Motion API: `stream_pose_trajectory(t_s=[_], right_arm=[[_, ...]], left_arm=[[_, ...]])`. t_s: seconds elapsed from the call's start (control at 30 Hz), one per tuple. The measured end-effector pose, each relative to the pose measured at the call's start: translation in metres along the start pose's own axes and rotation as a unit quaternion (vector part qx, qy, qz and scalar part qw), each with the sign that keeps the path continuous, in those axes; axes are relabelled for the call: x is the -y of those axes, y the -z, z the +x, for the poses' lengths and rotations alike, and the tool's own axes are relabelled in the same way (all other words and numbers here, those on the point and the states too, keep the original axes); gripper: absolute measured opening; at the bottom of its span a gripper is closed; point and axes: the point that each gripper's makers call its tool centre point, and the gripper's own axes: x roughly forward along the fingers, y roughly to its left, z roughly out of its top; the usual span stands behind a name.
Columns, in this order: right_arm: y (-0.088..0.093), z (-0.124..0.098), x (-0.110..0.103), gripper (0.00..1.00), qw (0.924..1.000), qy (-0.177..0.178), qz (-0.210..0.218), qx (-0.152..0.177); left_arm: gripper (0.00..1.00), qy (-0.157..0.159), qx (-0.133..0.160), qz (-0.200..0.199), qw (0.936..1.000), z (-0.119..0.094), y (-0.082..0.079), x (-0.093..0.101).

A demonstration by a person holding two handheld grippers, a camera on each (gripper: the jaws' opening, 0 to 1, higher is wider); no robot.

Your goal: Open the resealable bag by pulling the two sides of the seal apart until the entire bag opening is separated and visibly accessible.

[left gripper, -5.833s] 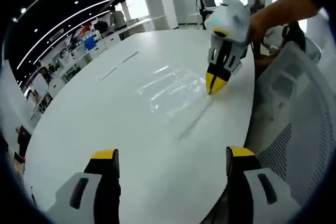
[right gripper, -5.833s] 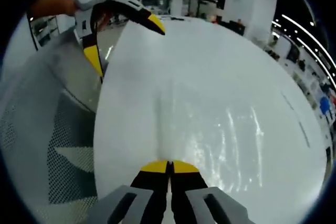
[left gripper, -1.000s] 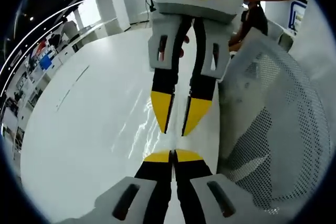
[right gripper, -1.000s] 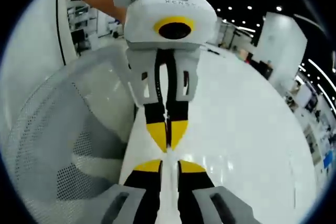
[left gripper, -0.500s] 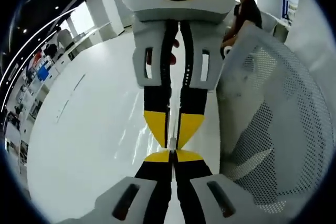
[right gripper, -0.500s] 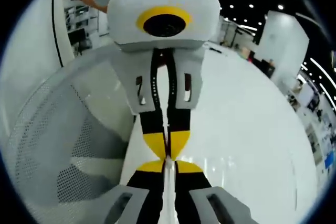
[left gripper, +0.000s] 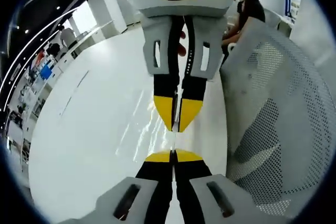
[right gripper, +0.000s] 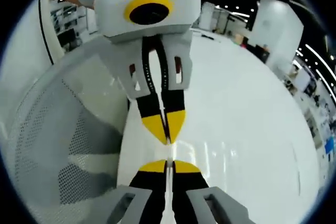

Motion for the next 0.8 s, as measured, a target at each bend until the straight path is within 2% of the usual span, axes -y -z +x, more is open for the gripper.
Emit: stream_pose_trajectory(t_s=[0.13,0.3,0.67,0.8], right_arm=[[0.0064,-0.0067,0.0001,0.0,0.9999,0.001,0.012,0.002],[0.0087,-0.0056,-0.0019,0.0,1.0,-0.002,-0.002,-0.009],[0.0078,-0.0063,0.0015,0.0,1.0,0.004,0.001,-0.008],[0.0054,-0.0065,0.001,0.0,1.0,0.005,0.0,-0.003]], left_arm=[[0.0,0.005,0.005,-0.006,1.0,-0.0002,-0.0015,0.0007],[0.0,0.012,0.002,0.0,0.9999,0.0017,-0.0027,0.0049],[0.0,0.001,-0.002,0.0,1.0,0.0014,-0.0053,0.0005],[0.0,0.002,0.005,0.006,1.0,0.0051,-0.009,0.002]])
